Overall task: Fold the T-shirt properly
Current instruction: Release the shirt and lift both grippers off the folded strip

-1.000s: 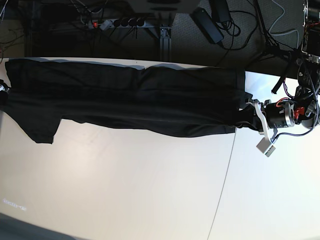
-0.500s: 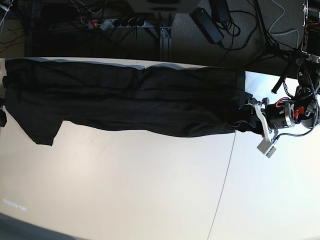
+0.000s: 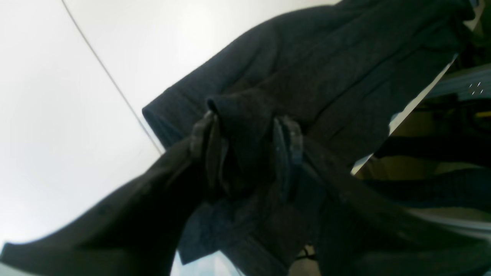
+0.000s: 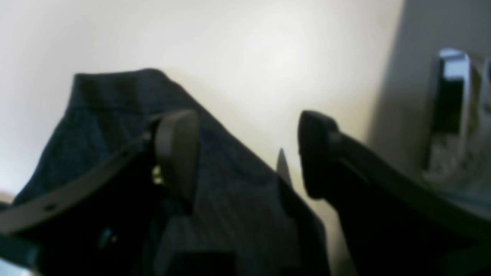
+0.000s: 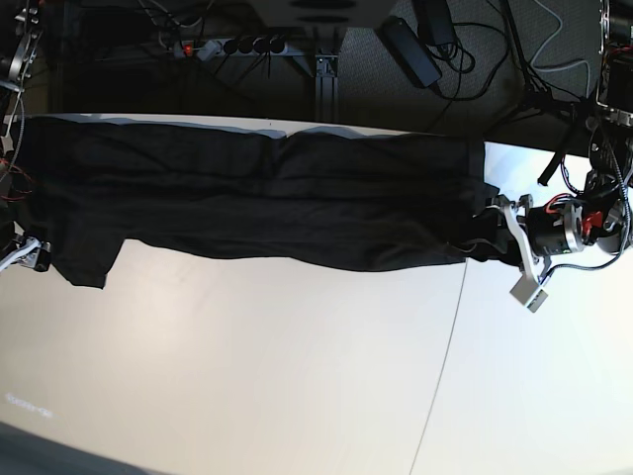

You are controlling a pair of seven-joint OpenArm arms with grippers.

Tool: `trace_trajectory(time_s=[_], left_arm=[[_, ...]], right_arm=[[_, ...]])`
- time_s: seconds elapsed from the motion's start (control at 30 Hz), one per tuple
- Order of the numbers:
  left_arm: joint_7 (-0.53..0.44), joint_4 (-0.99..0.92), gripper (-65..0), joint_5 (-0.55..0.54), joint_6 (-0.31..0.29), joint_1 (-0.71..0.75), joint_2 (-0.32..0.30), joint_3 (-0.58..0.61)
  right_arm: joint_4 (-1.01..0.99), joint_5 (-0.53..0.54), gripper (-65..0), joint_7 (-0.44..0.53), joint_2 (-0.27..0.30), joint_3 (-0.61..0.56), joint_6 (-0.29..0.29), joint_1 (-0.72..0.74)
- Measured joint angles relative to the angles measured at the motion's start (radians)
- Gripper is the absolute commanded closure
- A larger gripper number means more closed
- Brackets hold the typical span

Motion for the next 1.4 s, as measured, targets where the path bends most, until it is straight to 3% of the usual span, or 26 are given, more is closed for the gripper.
trace_trajectory(time_s=[0.37, 0.5, 0.57, 0.67, 0.8, 1.17, 1.33, 1.4], left_arm=[[-0.001, 0.000, -26.1, -0.021, 0.000, 0.000, 0.000, 0.000], [-0.001, 0.000, -26.1, -0.021, 0.000, 0.000, 0.000, 0.000], [-0.001, 0.000, -26.1, -0.021, 0.000, 0.000, 0.000, 0.000], [-0.001, 0.000, -26.1, -0.021, 0.000, 0.000, 0.000, 0.000], [-0.001, 0.000, -26.0, -0.021, 0.000, 0.000, 0.000, 0.000], [-0.006, 0.000, -26.0, -0.021, 0.000, 0.000, 0.000, 0.000], [-0.004, 0.000, -25.7, -0.020, 0.000, 0.000, 0.000, 0.000], [0.013, 0.013, -25.6, -0.016, 0.000, 0.001, 0.000, 0.000]], right_arm=[[-0.072, -0.014, -40.5, 0.063, 0.015, -0.273, -0.002, 0.046], [-0.071, -0.003, -40.1, 0.054, 0.015, -0.310, -0.003, 0.051], [-0.071, 0.001, -35.8, 0.047, 0.015, -0.311, -0.003, 0.051], [-0.069, 0.011, -24.4, 0.046, 0.015, -0.312, -0.003, 0.051], [-0.068, 0.012, 0.0, 0.044, 0.011, -0.315, -0.002, 0.051], [-0.015, -0.017, 0.0, 0.026, 0.012, -0.314, -0.003, 0.044], [0.097, 0.056, 0.0, -0.111, 0.010, -0.236, -0.002, 0.000], [0.157, 0.090, 0.0, -0.123, 0.005, -0.178, -0.001, -0.047]])
